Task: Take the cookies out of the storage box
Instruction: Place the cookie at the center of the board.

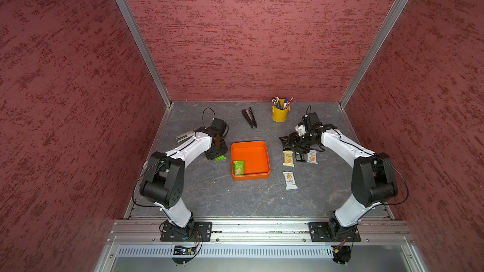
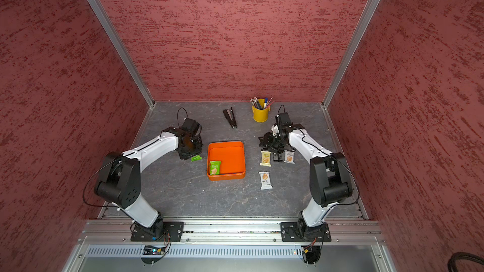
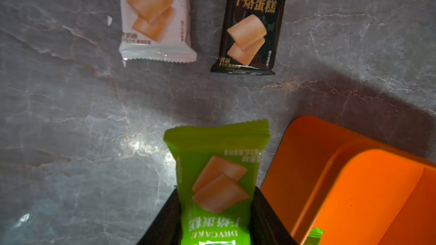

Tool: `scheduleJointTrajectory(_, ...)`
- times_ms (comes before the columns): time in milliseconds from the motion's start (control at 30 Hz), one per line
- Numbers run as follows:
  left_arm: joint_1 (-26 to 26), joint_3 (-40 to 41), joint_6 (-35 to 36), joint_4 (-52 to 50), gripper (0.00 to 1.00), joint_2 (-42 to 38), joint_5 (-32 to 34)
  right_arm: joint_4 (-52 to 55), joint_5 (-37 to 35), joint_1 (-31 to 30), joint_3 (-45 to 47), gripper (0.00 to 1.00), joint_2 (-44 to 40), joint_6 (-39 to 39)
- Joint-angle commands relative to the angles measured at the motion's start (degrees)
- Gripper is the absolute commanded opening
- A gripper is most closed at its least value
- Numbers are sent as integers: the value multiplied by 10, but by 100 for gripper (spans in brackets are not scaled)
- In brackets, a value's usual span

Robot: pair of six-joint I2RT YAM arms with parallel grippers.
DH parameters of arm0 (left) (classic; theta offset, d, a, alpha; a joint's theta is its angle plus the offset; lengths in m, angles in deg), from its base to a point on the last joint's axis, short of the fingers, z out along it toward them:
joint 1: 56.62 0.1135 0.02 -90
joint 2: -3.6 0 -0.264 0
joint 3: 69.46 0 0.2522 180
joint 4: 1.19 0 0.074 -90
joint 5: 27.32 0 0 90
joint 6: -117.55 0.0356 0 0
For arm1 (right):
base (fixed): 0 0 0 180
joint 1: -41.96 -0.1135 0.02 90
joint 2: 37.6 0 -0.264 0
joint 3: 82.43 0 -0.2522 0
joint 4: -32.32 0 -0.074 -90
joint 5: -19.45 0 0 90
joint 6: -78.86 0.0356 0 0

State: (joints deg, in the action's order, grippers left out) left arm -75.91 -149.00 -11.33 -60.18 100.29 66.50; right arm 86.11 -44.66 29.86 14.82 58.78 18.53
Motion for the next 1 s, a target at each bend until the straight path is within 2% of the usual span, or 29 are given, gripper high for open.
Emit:
scheduleJointTrajectory(0,1,-1,26,35,41,26,-18,-4,-6,4,-20,58,10,7)
scheduleJointTrajectory(400,2,-1,38,74,42,77,-31,30,-32,4,-36,58,4,0)
scheduleJointTrajectory(533,1,1,37,75,50,82,-30,35,-34,4,-31,58,-2,-1)
scheduleJointTrajectory(600,0,2,35,71,61,81,-26,37,-36,4,-29,58,-7,-2)
scheduleJointTrajectory(733,-3,1,31,58,74,63,-16,40,-36,4,-28,58,-12,-7)
scheduleJointTrajectory(967,-24,-3,5,38,77,3,-9,41,-31,4,-17,58,-28,-19)
